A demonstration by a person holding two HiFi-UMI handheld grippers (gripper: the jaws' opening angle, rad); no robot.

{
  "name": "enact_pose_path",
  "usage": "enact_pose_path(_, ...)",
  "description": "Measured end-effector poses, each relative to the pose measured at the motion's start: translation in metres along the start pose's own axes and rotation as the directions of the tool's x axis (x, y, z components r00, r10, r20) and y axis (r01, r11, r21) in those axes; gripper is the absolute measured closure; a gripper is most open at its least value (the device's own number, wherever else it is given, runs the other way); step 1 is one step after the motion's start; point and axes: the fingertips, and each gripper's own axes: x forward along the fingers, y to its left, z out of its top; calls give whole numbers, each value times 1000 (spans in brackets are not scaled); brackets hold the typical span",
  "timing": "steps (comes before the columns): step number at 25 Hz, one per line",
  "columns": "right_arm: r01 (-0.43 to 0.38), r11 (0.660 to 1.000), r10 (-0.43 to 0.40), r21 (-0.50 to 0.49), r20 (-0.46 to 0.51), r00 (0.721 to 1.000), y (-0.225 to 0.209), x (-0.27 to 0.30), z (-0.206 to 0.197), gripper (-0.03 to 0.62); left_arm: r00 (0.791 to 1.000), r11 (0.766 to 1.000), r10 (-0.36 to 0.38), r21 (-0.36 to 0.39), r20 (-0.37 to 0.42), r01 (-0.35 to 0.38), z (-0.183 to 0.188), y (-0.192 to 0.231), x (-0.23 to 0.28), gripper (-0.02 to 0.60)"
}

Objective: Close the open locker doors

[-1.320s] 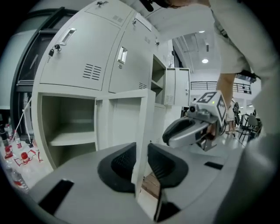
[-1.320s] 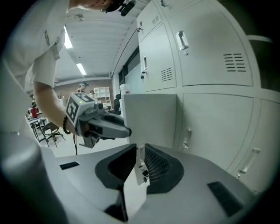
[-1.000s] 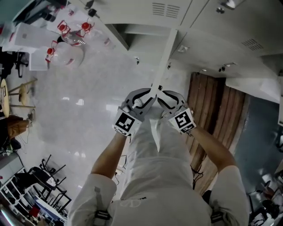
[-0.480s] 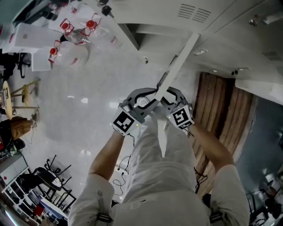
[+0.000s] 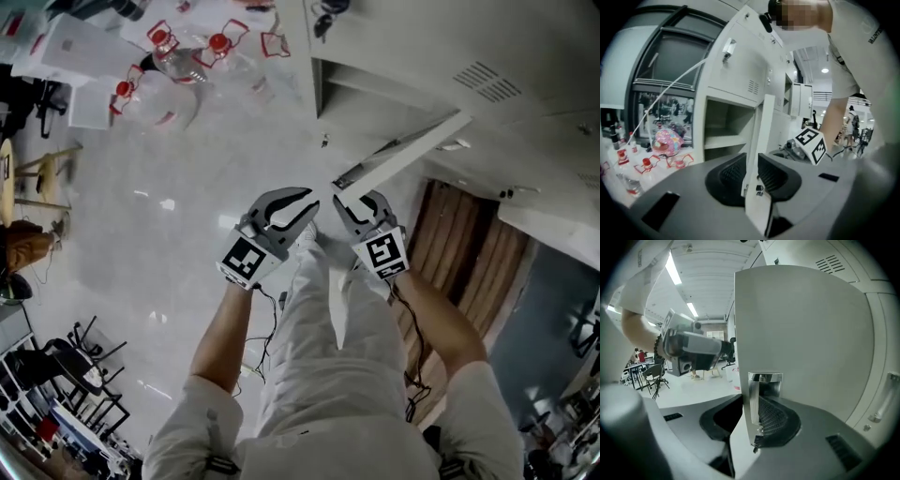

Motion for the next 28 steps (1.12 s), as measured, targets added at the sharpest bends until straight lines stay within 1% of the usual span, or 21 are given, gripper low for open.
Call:
enact_pose_path(1,1,1000,-1,2,1,1000,-2,5,4,479,999,999,42,-27,-21,-43,-13,10,-4,512)
enact_pose_path(2,2,1000,-2,3,2,1000,-5,9,7,480,996,997,72,-36,-45,-74,-27,17,-6,525)
enact_pose_path(4,6,1000,-6,4,5,1000,-8,19,13,482,989,993,110,-22,-98,-113,-56,26,-2,532)
enact_pose_path(7,21,1000,-21,5,10,1000,-13,41,19,487,969,984,175,7,-174,-177,-99,42,16,546)
enact_pose_path(10,42,999,-42,8,11,999,-22,58,26,494,954,972,234,12,-189,-236,-121,58,38,546)
enact_pose_path(13,82,997,-82,2,17,996,-35,73,35,525,938,952,300,-6,-171,-306,-122,82,55,546)
enact_pose_path(15,115,993,-115,-3,27,993,-44,81,39,533,934,943,324,-26,-148,-331,-117,97,66,550)
enact_pose_path(18,170,985,-171,13,40,985,-56,92,46,540,931,937,340,-43,-129,-348,-108,116,81,563)
enact_pose_path(19,187,982,-187,22,43,981,-60,96,48,543,929,933,348,-47,-127,-356,-106,122,83,576)
enact_pose_path(22,227,973,-228,31,51,972,-71,106,54,545,923,925,366,-65,-117,-375,-102,137,89,577)
enact_pose_path(28,305,952,-307,43,48,951,-87,116,57,544,932,930,348,-86,-98,-356,-96,144,107,577)
